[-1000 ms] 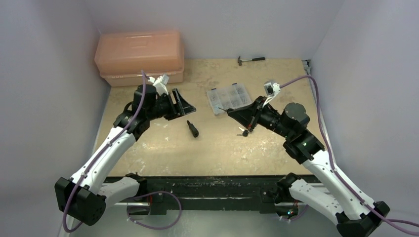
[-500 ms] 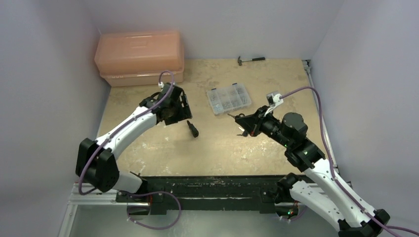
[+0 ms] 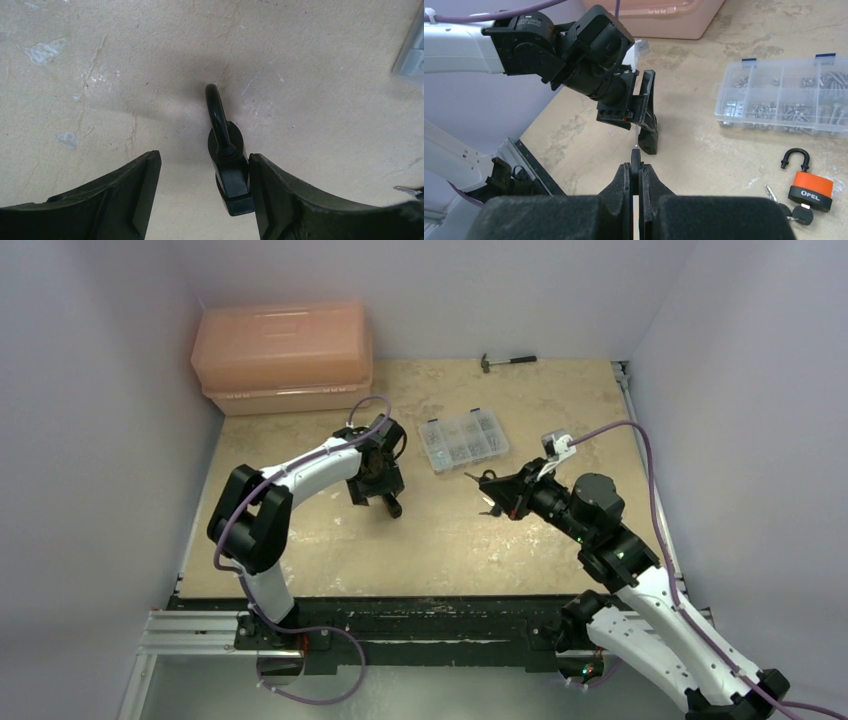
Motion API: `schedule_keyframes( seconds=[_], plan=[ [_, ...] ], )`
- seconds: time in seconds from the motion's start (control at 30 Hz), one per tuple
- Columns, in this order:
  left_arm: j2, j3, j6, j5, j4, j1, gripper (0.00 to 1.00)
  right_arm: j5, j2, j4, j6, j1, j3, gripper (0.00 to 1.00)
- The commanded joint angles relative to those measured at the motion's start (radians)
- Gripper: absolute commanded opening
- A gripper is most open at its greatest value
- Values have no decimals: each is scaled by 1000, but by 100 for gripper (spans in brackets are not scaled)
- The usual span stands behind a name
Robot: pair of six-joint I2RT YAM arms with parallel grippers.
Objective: Unlock with the key
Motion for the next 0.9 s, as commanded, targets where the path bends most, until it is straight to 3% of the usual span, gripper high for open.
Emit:
schedule_keyframes(
  seconds=[0.0,0.17,0.4,0.43,0.53,0.87],
  plan=[
    [26,29,-58,-2,18,-10,67,15,-22,25,-28,4,-19,0],
    [65,28,-71,5,39,-21,63,8,-28,31,-26,3,-32,0],
    [88,22,-71,-23,57,-20,45,9,-32,36,-28,4,-32,0],
    [91,24,-68,-23,63,-20,38,6,-29,38,-29,4,-32,0],
    [101,26,-60,-7,72,-20,2,0,-21,39,-29,4,-34,0],
    [28,4,-102,91,69,2,0,-1,-18,53,-31,4,-59,0]
  ],
)
